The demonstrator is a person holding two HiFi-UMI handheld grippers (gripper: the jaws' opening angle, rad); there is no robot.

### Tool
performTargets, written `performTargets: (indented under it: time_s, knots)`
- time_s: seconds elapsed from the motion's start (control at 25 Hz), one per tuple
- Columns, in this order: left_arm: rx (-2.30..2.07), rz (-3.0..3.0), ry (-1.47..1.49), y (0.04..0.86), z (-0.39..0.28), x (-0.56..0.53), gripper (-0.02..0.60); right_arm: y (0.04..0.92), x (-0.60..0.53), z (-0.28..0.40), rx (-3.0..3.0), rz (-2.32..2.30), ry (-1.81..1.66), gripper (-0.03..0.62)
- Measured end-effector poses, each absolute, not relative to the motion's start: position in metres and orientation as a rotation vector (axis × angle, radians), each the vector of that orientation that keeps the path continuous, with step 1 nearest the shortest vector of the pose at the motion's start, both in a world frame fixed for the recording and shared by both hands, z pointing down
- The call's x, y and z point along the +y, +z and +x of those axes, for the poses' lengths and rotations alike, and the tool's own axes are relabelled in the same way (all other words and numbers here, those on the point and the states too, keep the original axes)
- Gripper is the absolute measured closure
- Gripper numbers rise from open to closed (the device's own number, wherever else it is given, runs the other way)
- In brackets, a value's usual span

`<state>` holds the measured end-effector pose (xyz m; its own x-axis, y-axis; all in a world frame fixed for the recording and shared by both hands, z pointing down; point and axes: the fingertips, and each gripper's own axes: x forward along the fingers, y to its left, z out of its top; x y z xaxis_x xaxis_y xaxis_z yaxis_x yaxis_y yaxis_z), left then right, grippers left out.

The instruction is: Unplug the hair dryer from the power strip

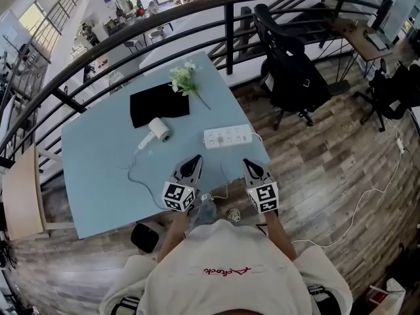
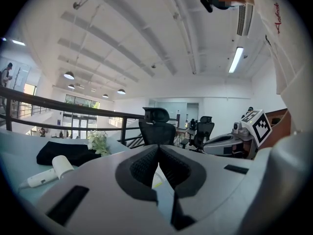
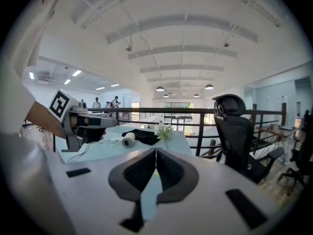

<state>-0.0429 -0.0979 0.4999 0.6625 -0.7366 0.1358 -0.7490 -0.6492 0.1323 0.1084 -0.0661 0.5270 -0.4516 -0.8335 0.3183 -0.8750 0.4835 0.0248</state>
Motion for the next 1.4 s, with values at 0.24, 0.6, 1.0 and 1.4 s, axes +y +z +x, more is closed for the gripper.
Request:
performTargets:
  time_s: [0.24,0.6,1.0,1.4]
  knots:
    - [-1.192,2.747,0.065,0.482,-0.061,-0.131,0.568,0.515,-0.097,0.083,-2.432,1.483,0.179,0.576]
    - [-1.191,2.732,-0.009,0.483,-0.096,-0.180,0.568,0.508,-0.142,0.055,-2.406,1.512,0.143,0.576]
    - [-1.158,2.719,-0.009,0.503,-0.125,-0.216,0.568,0.509,-0.179,0.036,-2.349,1.573,0.147,0.576]
    - [-1.149,2.709,0.071,0.533,-0.120,-0.238,0.568,0.530,-0.188,0.047,-2.329,1.576,0.201,0.576]
